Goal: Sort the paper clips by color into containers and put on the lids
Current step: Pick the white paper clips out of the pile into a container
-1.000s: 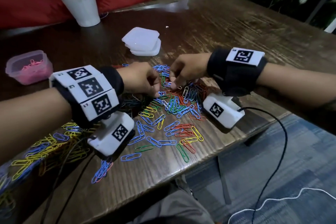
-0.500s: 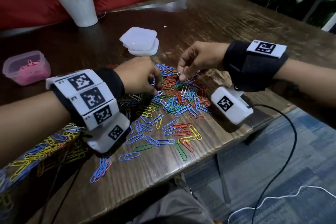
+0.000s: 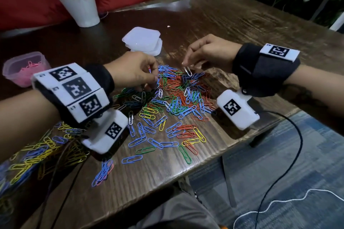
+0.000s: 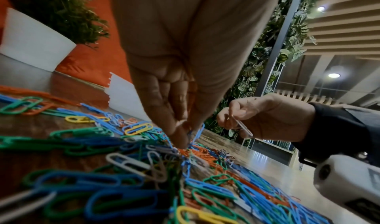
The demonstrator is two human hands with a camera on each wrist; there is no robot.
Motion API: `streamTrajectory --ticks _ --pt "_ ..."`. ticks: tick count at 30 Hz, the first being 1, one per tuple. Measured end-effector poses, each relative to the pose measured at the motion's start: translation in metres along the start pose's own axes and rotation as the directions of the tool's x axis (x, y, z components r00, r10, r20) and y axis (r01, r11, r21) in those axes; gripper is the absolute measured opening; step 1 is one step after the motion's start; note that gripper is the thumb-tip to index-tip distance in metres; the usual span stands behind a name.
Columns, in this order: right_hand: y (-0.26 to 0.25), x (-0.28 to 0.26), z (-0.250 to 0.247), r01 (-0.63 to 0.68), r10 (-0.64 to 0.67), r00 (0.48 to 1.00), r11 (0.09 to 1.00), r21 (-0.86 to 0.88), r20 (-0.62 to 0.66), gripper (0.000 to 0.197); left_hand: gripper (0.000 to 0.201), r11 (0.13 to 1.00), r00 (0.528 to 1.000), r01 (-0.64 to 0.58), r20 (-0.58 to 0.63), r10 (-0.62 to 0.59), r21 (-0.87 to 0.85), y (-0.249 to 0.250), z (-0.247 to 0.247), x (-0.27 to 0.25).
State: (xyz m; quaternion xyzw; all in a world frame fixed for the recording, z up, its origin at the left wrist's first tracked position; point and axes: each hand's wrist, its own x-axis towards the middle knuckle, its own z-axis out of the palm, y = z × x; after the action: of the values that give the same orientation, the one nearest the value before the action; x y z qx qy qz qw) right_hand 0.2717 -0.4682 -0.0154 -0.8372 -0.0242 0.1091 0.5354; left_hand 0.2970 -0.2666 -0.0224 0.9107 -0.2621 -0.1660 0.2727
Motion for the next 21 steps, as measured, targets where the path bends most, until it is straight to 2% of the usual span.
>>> streamTrajectory --ticks 3,5,7,8,10,12,13,15,17,19,21 --pt "0.0 -0.001 0.0 -0.025 0.025 0.999 0.999 0.03 -0.023 0.026 0.017 0.999 0.994 -0.018 -0.106 0.023 0.046 0.001 -0.002 -0.001" --pt "0.0 -0.001 0.0 -0.057 0.057 0.998 0.998 0.007 -0.007 0.026 0.021 0.996 0.997 0.0 -0.08 -0.007 -0.085 0.002 -0.002 -0.001" --pt "0.001 0.0 0.003 -0.041 0.049 0.998 0.978 -0.203 0.036 0.025 0.024 0.975 0.999 0.049 0.003 -0.049 -0.219 0.001 -0.002 0.002" --pt "0.0 -0.001 0.005 -0.003 0.031 0.997 0.933 -0.36 0.071 0.021 0.024 0.972 0.998 0.059 0.028 -0.054 -0.229 0.002 0.0 0.001" --pt "-0.002 -0.001 0.011 0.11 0.008 0.984 0.764 -0.636 0.181 0.008 0.023 0.996 0.999 -0.021 0.037 0.024 -0.083 0.007 0.001 -0.001" --pt "-0.003 -0.002 0.016 0.205 0.007 0.964 0.616 -0.76 0.266 0.005 0.05 0.973 0.985 -0.136 0.134 0.112 0.187 0.011 0.003 -0.001" --pt "-0.003 -0.002 0.017 0.232 0.013 0.955 0.588 -0.775 0.295 0.009 0.05 0.918 0.977 -0.179 0.173 0.124 0.354 0.011 0.004 0.002" --pt "-0.003 -0.002 0.018 0.258 0.02 0.942 0.598 -0.759 0.335 0.015 0.024 0.808 0.968 -0.244 0.187 0.168 0.537 0.013 0.007 0.004" --pt "-0.002 -0.001 0.019 0.28 0.007 0.935 0.599 -0.75 0.354 0.016 0.024 0.745 0.943 -0.33 0.239 0.232 0.579 0.014 0.009 0.003" --pt "0.0 0.001 0.018 0.3 -0.006 0.931 0.586 -0.753 0.366 0.013 0.024 0.721 0.936 -0.352 0.235 0.262 0.596 0.012 0.009 0.002" --pt "0.002 0.001 0.017 0.296 0.015 0.93 0.563 -0.772 0.367 0.009 0.015 0.703 0.933 -0.36 0.214 0.291 0.613 0.007 0.008 0.004"
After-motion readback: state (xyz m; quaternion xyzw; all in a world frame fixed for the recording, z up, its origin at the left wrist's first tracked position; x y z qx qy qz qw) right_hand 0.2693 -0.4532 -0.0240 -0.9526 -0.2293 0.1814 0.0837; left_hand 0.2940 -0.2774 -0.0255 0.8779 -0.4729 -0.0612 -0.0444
